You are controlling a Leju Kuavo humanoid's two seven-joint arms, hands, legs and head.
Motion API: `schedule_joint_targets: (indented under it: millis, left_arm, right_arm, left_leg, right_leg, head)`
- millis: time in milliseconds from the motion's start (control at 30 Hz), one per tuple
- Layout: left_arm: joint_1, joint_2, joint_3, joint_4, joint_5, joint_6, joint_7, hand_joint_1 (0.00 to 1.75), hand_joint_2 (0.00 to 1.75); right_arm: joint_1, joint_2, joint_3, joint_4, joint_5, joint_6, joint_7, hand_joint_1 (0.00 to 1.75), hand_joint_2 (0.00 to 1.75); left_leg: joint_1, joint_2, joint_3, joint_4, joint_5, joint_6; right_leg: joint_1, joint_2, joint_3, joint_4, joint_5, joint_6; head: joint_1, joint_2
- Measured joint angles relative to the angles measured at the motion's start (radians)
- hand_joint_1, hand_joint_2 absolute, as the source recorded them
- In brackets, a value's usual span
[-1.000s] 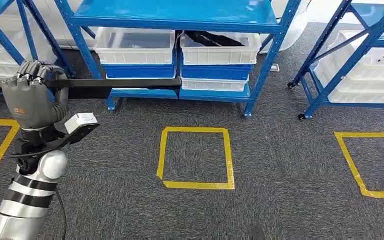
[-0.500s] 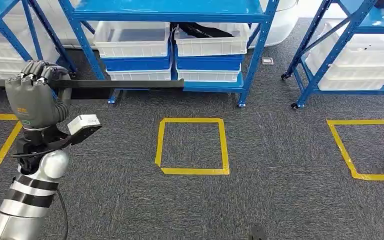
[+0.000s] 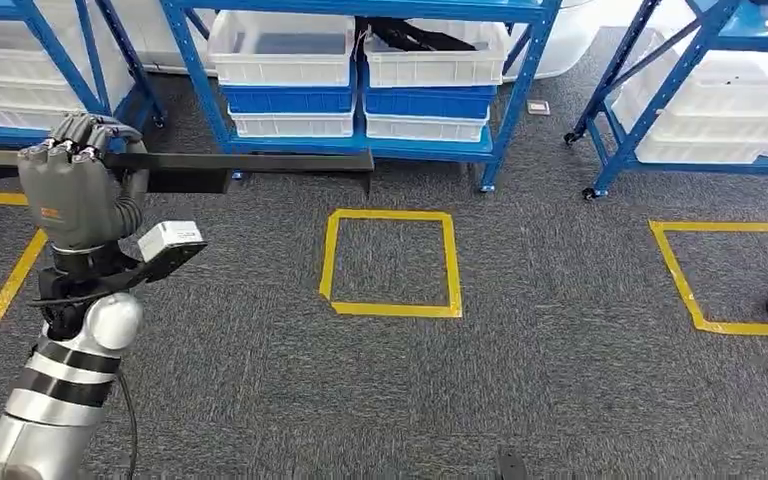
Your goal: Take the parts from the cabinet and place them on the table.
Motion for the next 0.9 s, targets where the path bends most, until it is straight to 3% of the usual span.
schedule_joint_targets:
  millis: [33, 67, 100, 167, 200, 267, 300, 333, 367, 400, 467, 500, 533, 567, 600, 667, 700, 733, 767, 833, 867, 900]
  left_arm:
    - [0.001, 0.000, 0.000, 0.000, 0.000, 0.000, -0.001, 1.75, 1.75]
    - [0.002, 0.000, 0.001, 0.000, 0.001, 0.000, -0.001, 1.75, 1.75]
    - [0.001, 0.000, 0.000, 0.000, 0.002, 0.000, -0.002, 1.75, 1.75]
    - [-0.002, -0.001, -0.002, 0.000, 0.004, 0.000, -0.002, 1.75, 1.75]
    - [-0.002, 0.000, -0.002, 0.000, 0.004, -0.001, -0.002, 1.75, 1.75]
    - [-0.002, 0.001, -0.001, 0.000, 0.005, -0.001, -0.002, 1.75, 1.75]
    - [-0.002, 0.001, -0.001, 0.000, 0.005, -0.001, -0.002, 1.75, 1.75]
    - [-0.002, 0.002, -0.001, 0.001, 0.006, -0.001, -0.002, 1.75, 1.75]
    - [-0.001, 0.002, -0.001, 0.003, 0.007, -0.001, -0.002, 1.75, 1.75]
    - [-0.001, 0.002, -0.001, 0.006, 0.008, -0.001, -0.002, 1.75, 1.75]
    - [-0.001, 0.002, -0.002, 0.009, 0.011, -0.001, -0.002, 1.75, 1.75]
    - [-0.002, 0.001, -0.002, 0.009, 0.013, -0.001, -0.002, 1.75, 1.75]
    - [-0.006, 0.000, -0.003, 0.009, 0.014, -0.002, -0.002, 1.75, 1.75]
    - [-0.006, -0.001, -0.004, 0.007, 0.014, -0.003, -0.003, 1.75, 1.75]
    - [-0.008, -0.002, -0.005, 0.008, 0.015, -0.004, -0.003, 1.75, 1.75]
    - [-0.008, -0.002, -0.006, 0.009, 0.016, -0.006, -0.003, 1.75, 1.75]
    - [-0.010, -0.005, -0.006, 0.012, 0.016, -0.008, -0.003, 1.75, 1.75]
    - [-0.014, -0.008, -0.007, 0.012, 0.016, -0.010, -0.003, 1.75, 1.75]
    - [-0.017, -0.009, -0.008, 0.013, 0.016, -0.011, -0.003, 1.75, 1.75]
    - [-0.021, -0.011, -0.008, 0.014, 0.016, -0.018, -0.004, 1.75, 1.75]
    - [-0.021, -0.013, -0.008, 0.015, 0.016, -0.019, -0.004, 1.75, 1.75]
    - [-0.021, -0.015, -0.009, 0.016, 0.016, -0.019, -0.004, 1.75, 1.75]
  right_arm:
    - [-0.004, 0.000, 0.000, -0.002, 0.000, 0.000, 0.000, 0.00, 0.00]
    - [-0.005, -0.003, 0.000, -0.004, 0.001, -0.001, 0.000, 0.00, 0.00]
    - [-0.004, -0.002, 0.000, -0.004, 0.001, -0.001, 0.000, 0.00, 0.00]
    - [-0.004, -0.003, 0.000, -0.004, 0.002, -0.001, 0.000, 0.00, 0.00]
    - [-0.005, -0.002, -0.001, -0.004, 0.002, -0.001, 0.000, 0.00, 0.00]
    - [-0.004, -0.002, -0.001, -0.005, 0.002, -0.001, 0.000, 0.00, 0.00]
    - [-0.004, -0.001, -0.001, -0.005, 0.002, -0.001, 0.000, 0.00, 0.00]
    - [-0.004, 0.000, -0.001, -0.005, 0.002, -0.001, 0.000, 0.00, 0.00]
    - [-0.003, 0.000, -0.001, -0.005, 0.002, -0.001, 0.000, 0.00, 0.00]
    - [-0.002, 0.000, -0.002, -0.005, 0.002, -0.001, 0.000, 0.00, 0.00]
    - [-0.002, 0.001, -0.004, -0.005, 0.003, -0.001, 0.000, 0.00, 0.00]
    - [-0.003, 0.001, -0.007, -0.005, 0.003, -0.001, 0.000, 0.00, 0.00]
    - [-0.003, -0.001, -0.009, -0.005, 0.004, -0.001, 0.000, 0.00, 0.00]
    - [-0.004, 0.001, -0.009, -0.005, 0.007, -0.001, 0.000, 0.00, 0.00]
    - [-0.005, 0.000, -0.010, -0.005, 0.009, -0.002, 0.000, 0.00, 0.00]
    - [0.000, 0.001, -0.014, -0.005, 0.010, -0.001, 0.000, 0.00, 0.00]
    - [0.004, 0.001, -0.016, -0.005, 0.010, -0.002, 0.000, 0.00, 0.00]
    - [0.005, 0.002, -0.016, -0.005, 0.011, -0.002, 0.000, 0.00, 0.00]
    - [0.007, 0.005, -0.016, -0.005, 0.011, -0.002, 0.002, 0.00, 0.00]
    - [0.006, 0.006, -0.017, -0.005, 0.012, -0.002, 0.001, 0.00, 0.00]
    - [0.005, 0.006, -0.018, -0.005, 0.013, -0.002, 0.000, 0.00, 0.00]
    - [0.005, 0.006, -0.018, -0.005, 0.013, -0.002, 0.000, 0.00, 0.00]
  left_leg:
    - [-0.001, 0.000, -0.008, 0.001, 0.013, -0.006]
    - [0.001, 0.004, -0.006, -0.001, 0.026, -0.013]
    - [0.004, 0.007, 0.002, -0.015, 0.040, -0.020]
    - [0.009, 0.005, 0.005, -0.041, 0.074, -0.039]
    - [0.013, 0.003, -0.007, -0.035, 0.050, -0.040]
    - [0.013, 0.001, -0.027, 0.057, -0.105, -0.044]
    - [0.013, 0.000, -0.036, 0.130, -0.168, -0.048]
    - [0.013, -0.001, -0.044, 0.208, -0.203, -0.053]
    - [0.015, -0.001, -0.045, 0.276, -0.201, -0.058]
    - [0.018, -0.001, -0.032, 0.307, -0.169, -0.062]
    - [0.027, 0.000, 0.047, 0.254, -0.103, -0.069]
    - [0.033, 0.000, 0.113, 0.180, -0.105, -0.072]
    - [0.034, -0.003, 0.174, 0.095, -0.166, -0.078]
    - [0.024, -0.011, 0.215, 0.023, -0.193, -0.068]
    - [0.018, -0.008, 0.206, 0.016, -0.198, -0.058]
    - [0.005, -0.005, 0.191, 0.014, -0.180, -0.031]
    - [0.009, -0.001, 0.168, 0.004, -0.162, -0.017]
    - [0.009, -0.001, 0.165, 0.005, -0.147, -0.009]
    - [0.009, 0.000, 0.147, 0.003, -0.132, 0.003]
    - [0.007, 0.000, 0.112, 0.003, -0.104, 0.006]
    - [0.006, 0.000, 0.095, 0.003, -0.090, 0.005]
    - [0.006, 0.001, 0.077, 0.003, -0.076, 0.003]
  right_leg:
    - [0.005, -0.001, 0.086, -0.120, -0.071, -0.023]
    - [0.011, -0.001, 0.116, -0.187, -0.095, -0.025]
    - [0.014, 0.002, 0.096, -0.187, -0.082, -0.026]
    - [0.017, 0.001, 0.082, -0.190, -0.062, -0.045]
    - [-0.002, -0.001, 0.073, -0.196, -0.039, -0.051]
    - [0.002, -0.003, 0.052, -0.197, -0.008, -0.068]
    - [0.002, -0.005, 0.035, -0.196, 0.007, -0.068]
    - [0.003, -0.005, 0.018, -0.194, 0.021, -0.067]
    - [0.003, -0.006, -0.001, -0.193, 0.035, -0.065]
    - [0.003, -0.007, -0.021, -0.191, 0.048, -0.061]
    - [-0.001, -0.007, -0.057, -0.181, 0.068, -0.051]
    - [-0.002, -0.007, -0.071, -0.171, 0.074, -0.046]
    - [0.000, -0.006, -0.085, -0.162, 0.078, -0.040]
    - [0.004, -0.007, -0.093, -0.153, 0.083, -0.034]
    - [0.003, -0.007, -0.099, -0.154, 0.097, -0.020]
    - [-0.006, -0.005, -0.108, -0.164, 0.119, -0.002]
    - [-0.004, -0.001, -0.118, -0.157, 0.121, 0.004]
    - [-0.006, 0.000, -0.139, -0.136, 0.084, 0.000]
    - [-0.005, 0.000, -0.165, -0.083, 0.018, -0.011]
    - [-0.008, 0.000, -0.194, 0.066, -0.080, -0.019]
    - [-0.009, 0.000, -0.200, 0.127, -0.094, -0.013]
    - [-0.008, 0.000, -0.194, 0.160, -0.083, -0.003]
  head:
    - [0.000, 0.000]
    - [-0.008, 0.000]
    - [-0.008, 0.000]
    - [0.001, 0.000]
    - [0.000, 0.000]
    - [-0.007, 0.000]
    - [-0.006, 0.000]
    - [-0.008, 0.000]
    - [-0.007, 0.000]
    - [-0.007, 0.000]
    - [-0.007, 0.000]
    - [-0.008, 0.000]
    - [-0.009, 0.000]
    - [-0.005, 0.000]
    - [-0.002, 0.000]
    - [-0.003, 0.000]
    - [-0.003, 0.000]
    - [-0.005, 0.000]
    - [0.005, 0.000]
    - [0.005, 0.000]
    - [0.006, 0.000]
    - [0.006, 0.000]
